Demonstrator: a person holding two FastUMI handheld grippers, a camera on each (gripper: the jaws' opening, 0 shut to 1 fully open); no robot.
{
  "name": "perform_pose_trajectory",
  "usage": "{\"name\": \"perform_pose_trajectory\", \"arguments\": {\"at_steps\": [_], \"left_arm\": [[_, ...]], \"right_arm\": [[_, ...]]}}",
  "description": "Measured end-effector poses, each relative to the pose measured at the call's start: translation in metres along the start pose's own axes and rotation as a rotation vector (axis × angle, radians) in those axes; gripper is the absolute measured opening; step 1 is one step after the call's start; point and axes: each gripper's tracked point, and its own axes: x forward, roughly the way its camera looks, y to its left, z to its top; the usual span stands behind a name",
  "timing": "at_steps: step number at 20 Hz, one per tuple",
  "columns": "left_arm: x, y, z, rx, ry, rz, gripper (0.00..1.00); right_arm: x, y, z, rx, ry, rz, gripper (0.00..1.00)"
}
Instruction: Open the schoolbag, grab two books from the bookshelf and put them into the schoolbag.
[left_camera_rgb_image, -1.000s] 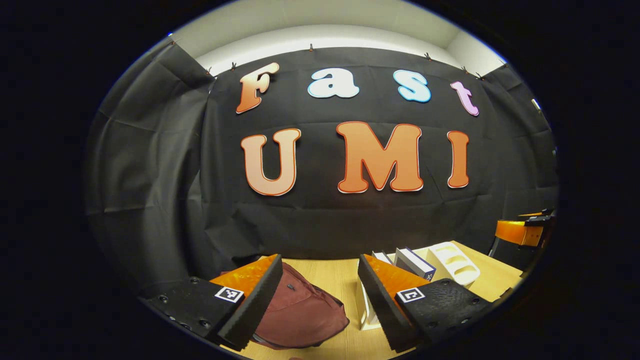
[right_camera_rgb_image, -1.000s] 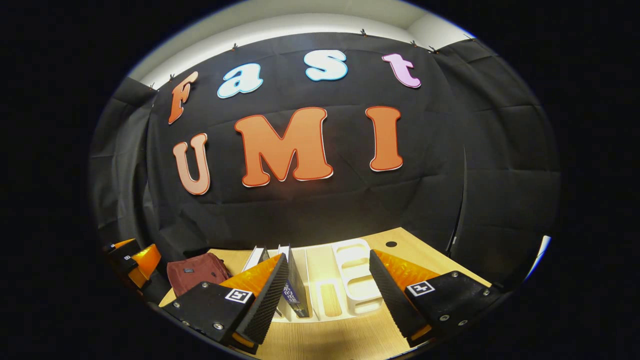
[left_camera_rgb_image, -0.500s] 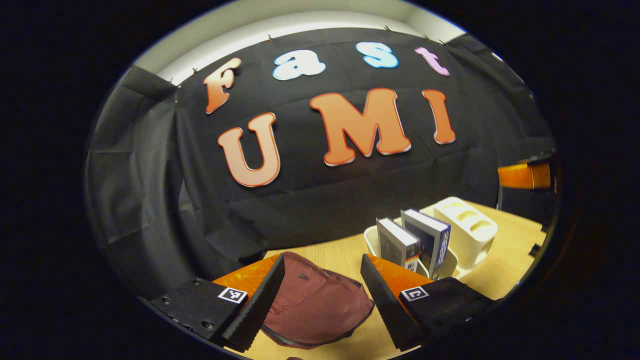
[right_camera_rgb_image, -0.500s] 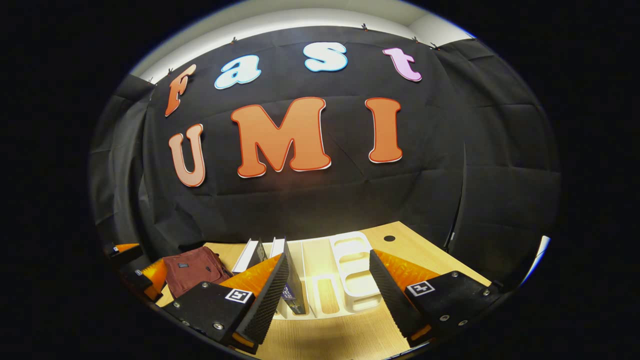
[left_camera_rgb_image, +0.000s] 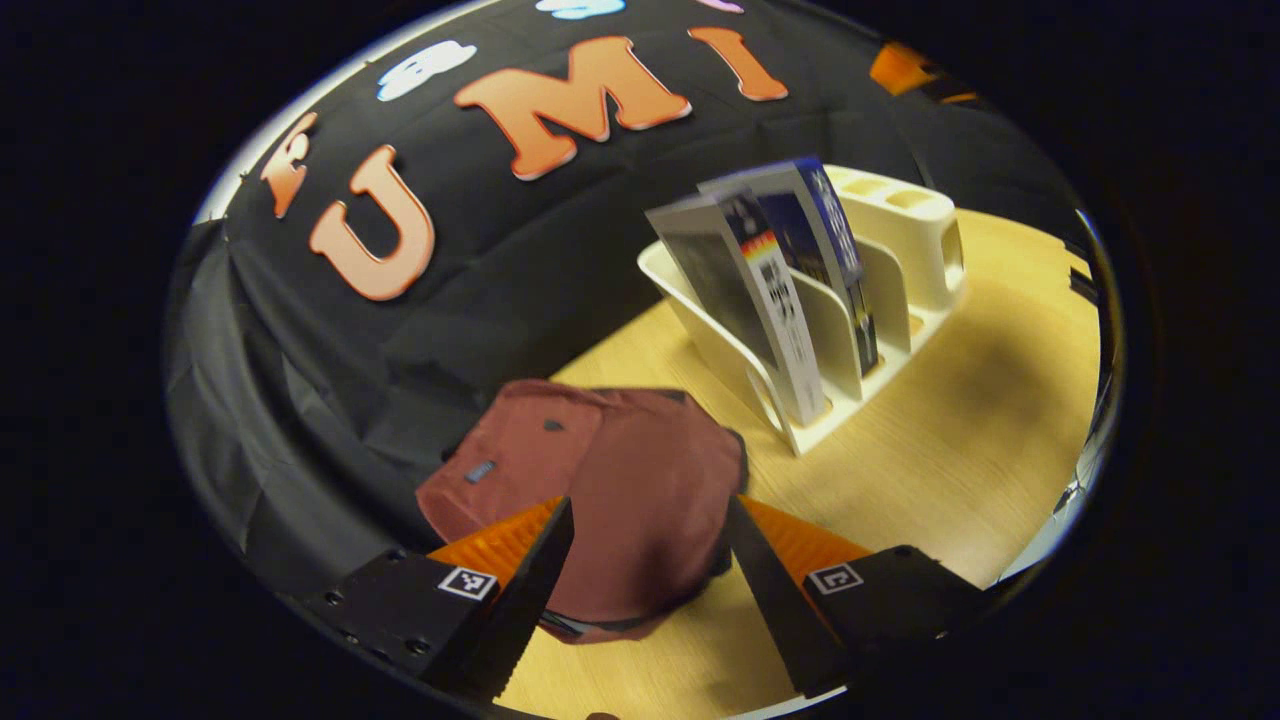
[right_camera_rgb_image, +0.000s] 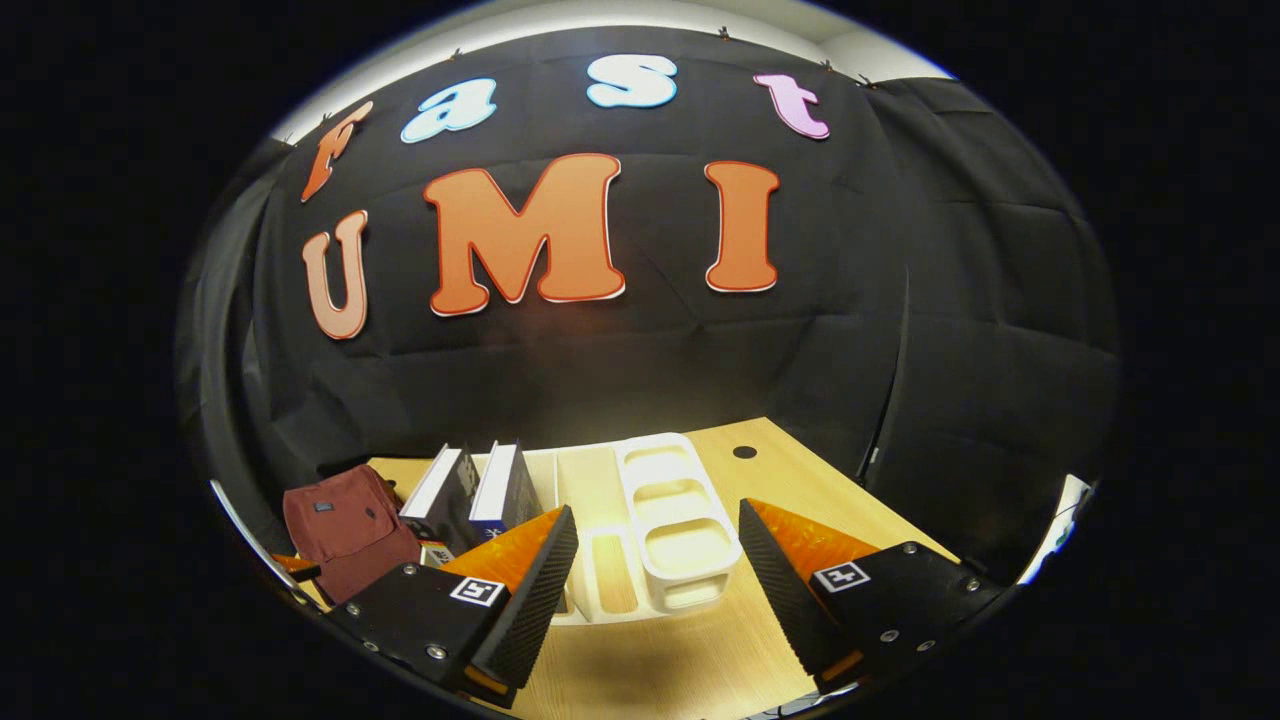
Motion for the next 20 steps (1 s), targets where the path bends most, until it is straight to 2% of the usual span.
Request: {"name": "perform_pose_trajectory", "arguments": {"at_steps": [1, 6, 9, 11, 13, 16, 18, 20], "left_arm": [[0.015, -0.004, -0.008, 0.012, 0.028, -0.006, 0.98], [0.075, -0.009, -0.04, 0.09, 0.153, -0.003, 0.98], [0.087, -0.005, -0.064, 0.101, 0.223, 0.007, 0.98], [0.09, -0.004, -0.059, 0.107, 0.222, -0.001, 0.99], [0.086, -0.008, -0.057, 0.114, 0.23, -0.02, 0.94], [0.083, -0.013, -0.055, 0.145, 0.218, -0.008, 0.56], [0.081, -0.015, -0.049, 0.171, 0.224, 0.004, 0.42], [0.082, -0.011, -0.048, 0.18, 0.232, 0.017, 0.14]], "right_arm": [[0.002, -0.002, -0.002, -0.004, 0.008, -0.007, 0.96], [0.008, -0.003, 0.002, -0.04, 0.006, -0.015, 0.96], [0.012, -0.006, -0.002, -0.051, 0.02, -0.017, 0.96], [0.014, -0.005, -0.007, -0.047, 0.036, -0.013, 0.96], [0.016, -0.003, -0.012, -0.045, 0.054, -0.004, 0.96], [0.017, 0.0, -0.012, -0.052, 0.055, 0.009, 0.96], [0.017, 0.001, -0.011, -0.054, 0.053, 0.019, 0.96], [0.015, -0.001, -0.01, -0.052, 0.049, 0.025, 0.97]]}}
